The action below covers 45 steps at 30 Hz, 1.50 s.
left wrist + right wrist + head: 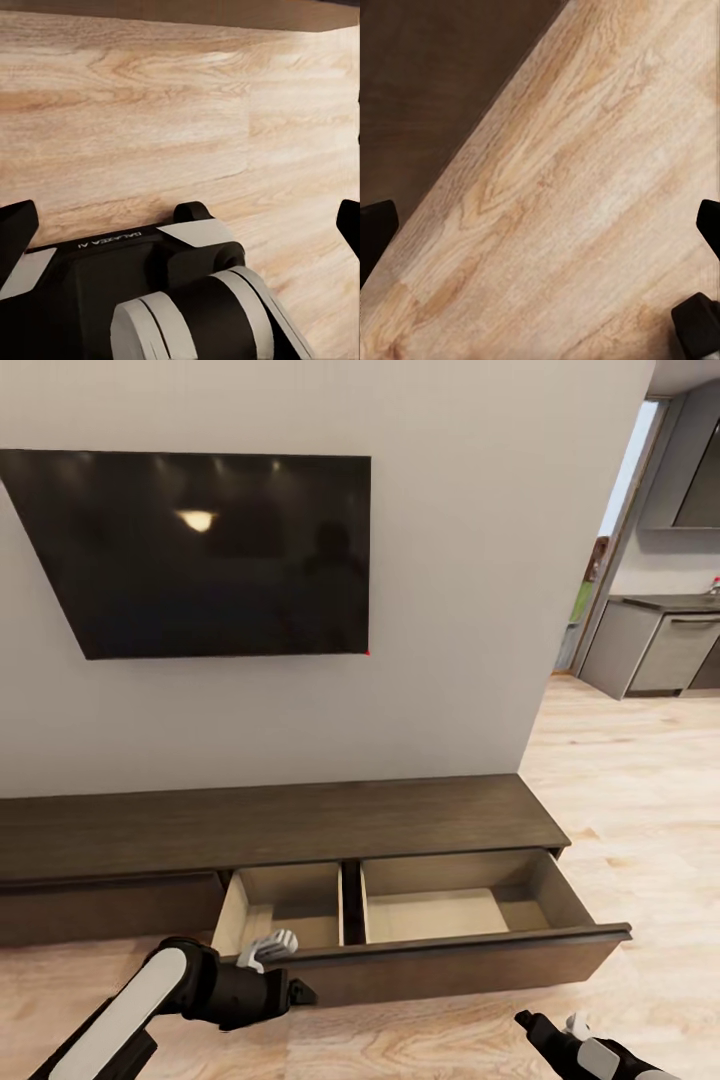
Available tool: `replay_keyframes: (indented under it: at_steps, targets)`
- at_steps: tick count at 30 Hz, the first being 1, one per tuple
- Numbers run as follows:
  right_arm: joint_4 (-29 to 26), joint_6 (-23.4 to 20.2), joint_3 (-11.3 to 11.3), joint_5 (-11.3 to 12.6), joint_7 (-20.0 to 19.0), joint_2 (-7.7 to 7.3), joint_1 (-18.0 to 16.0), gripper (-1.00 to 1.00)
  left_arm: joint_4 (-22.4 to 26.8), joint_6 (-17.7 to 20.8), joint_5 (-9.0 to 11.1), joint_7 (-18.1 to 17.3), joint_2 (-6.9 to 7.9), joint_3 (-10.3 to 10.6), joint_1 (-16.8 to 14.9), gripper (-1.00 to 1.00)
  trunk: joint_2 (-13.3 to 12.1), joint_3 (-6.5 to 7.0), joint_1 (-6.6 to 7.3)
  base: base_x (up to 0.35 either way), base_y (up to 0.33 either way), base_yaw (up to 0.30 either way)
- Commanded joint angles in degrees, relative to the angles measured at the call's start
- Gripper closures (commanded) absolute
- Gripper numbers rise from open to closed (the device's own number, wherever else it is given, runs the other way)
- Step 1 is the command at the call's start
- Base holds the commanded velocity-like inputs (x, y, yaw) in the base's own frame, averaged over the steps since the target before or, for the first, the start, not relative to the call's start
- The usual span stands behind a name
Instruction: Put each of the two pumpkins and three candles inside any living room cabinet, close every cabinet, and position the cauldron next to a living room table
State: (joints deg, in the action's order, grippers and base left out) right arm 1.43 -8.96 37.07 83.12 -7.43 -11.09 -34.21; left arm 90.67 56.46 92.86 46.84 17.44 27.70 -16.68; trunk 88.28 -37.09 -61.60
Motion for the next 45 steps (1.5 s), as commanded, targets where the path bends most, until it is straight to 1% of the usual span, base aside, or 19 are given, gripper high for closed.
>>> replay_keyframes:
  at_steps: [1,5,8,10,12,14,17,24,29,34,36,40,45]
  targets:
    - [0.2,-0.2,0.5,0.5,-0.3,0.01,-0.1,-1.00,0.0,0.0,-0.8,0.6,-0.46,0.1,0.0,-1.00,-0.4,0.13,0.23,0.000,0.000,0.000]
    - [0.2,0.3,0.5,0.5,-0.3,0.01,-0.1,-1.00,0.0,0.0,-3.2,0.6,-1.56,0.1,0.0,-1.00,-2.0,0.85,1.11,0.000,0.000,0.000]
    - [0.1,1.3,0.5,0.4,-0.3,0.11,-0.1,-1.00,0.0,0.0,-4.5,0.6,-1.73,0.1,0.0,-1.00,-3.2,1.39,1.77,0.000,0.000,0.000]
    - [0.1,1.7,0.5,0.3,-0.2,0.46,-0.1,-1.00,0.0,0.0,-5.1,0.6,-1.82,0.1,0.0,-1.00,-4.0,1.75,2.21,0.000,0.000,0.000]
    - [0.1,1.8,0.5,-0.7,-0.2,0.76,-0.1,-1.00,0.0,0.0,-5.3,0.7,-1.85,0.1,0.0,-1.00,-4.8,2.11,2.65,0.000,0.000,0.000]
    - [0.1,1.9,0.5,-2.4,-0.2,1.11,-0.1,-1.00,0.0,0.0,-5.4,0.7,-1.87,0.1,0.0,-1.00,-5.6,2.47,3.08,0.000,0.000,0.000]
    - [0.1,2.5,0.5,-3.8,-0.1,1.58,-0.1,-1.00,0.0,0.0,-5.5,0.7,-1.88,0.2,0.0,-1.00,-6.8,3.01,3.74,0.000,0.000,0.021]
    - [0.1,4.2,0.5,-5.1,-0.1,2.21,-0.1,-1.00,0.0,0.0,-7.8,0.6,-1.94,0.1,0.0,-1.00,-9.6,4.26,5.28,0.000,0.000,0.228]
    - [0.1,4.3,0.5,-5.6,-0.1,2.66,-0.1,-1.00,0.0,0.0,-8.3,0.7,-2.75,0.2,0.0,-1.00,-11.6,5.16,6.38,0.000,0.000,0.287]
    - [0.2,4.3,0.5,-5.6,-0.1,2.94,-0.1,-1.00,0.0,-0.1,-8.4,0.8,-2.91,0.2,0.0,-1.00,-13.6,6.06,7.48,0.000,0.000,0.290]
    - [0.2,4.3,0.5,-5.6,-0.1,2.98,-0.1,-1.00,0.0,-0.1,-8.4,2.2,-2.94,0.2,0.0,-1.00,-14.4,6.42,7.92,0.000,0.000,0.291]
    - [0.1,4.4,0.5,-5.7,-0.1,3.00,-0.1,-1.00,0.0,-0.1,-8.3,6.1,-3.13,0.1,0.0,-1.00,-16.0,7.13,8.79,0.000,0.000,0.291]
    - [0.1,4.4,0.5,-5.7,-0.1,3.00,-0.1,-1.00,0.0,-0.1,-8.4,7.2,-3.73,0.1,0.0,-1.00,-18.0,8.03,9.89,0.000,0.000,0.291]
